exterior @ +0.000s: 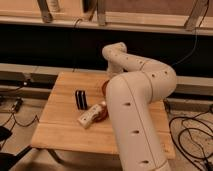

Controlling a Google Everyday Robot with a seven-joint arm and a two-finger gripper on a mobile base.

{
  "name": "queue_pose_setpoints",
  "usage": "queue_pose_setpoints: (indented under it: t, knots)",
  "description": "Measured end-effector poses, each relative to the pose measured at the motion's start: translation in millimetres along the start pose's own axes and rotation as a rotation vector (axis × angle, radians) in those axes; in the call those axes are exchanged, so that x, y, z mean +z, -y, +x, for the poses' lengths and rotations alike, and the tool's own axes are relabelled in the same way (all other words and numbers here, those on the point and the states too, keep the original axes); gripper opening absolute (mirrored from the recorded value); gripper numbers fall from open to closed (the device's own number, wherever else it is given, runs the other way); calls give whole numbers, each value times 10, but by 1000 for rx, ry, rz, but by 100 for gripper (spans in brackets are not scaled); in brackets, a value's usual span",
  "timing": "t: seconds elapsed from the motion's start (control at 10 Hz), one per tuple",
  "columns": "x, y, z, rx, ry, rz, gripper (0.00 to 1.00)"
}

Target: Knock the eraser over

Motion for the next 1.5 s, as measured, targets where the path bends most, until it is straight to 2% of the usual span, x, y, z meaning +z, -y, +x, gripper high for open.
queue_pose_setpoints:
  t: [0.3,0.5,0.6,0.8,1.5]
  knots:
    - [-34,0,10,-5,6,1,0]
    - [-220,-50,140,-48,41,2,0]
    - [-358,17,204,-74,66,7,0]
    - [-357,106,187,-74,70,20,0]
    - [-358,86,223,-77,65,19,0]
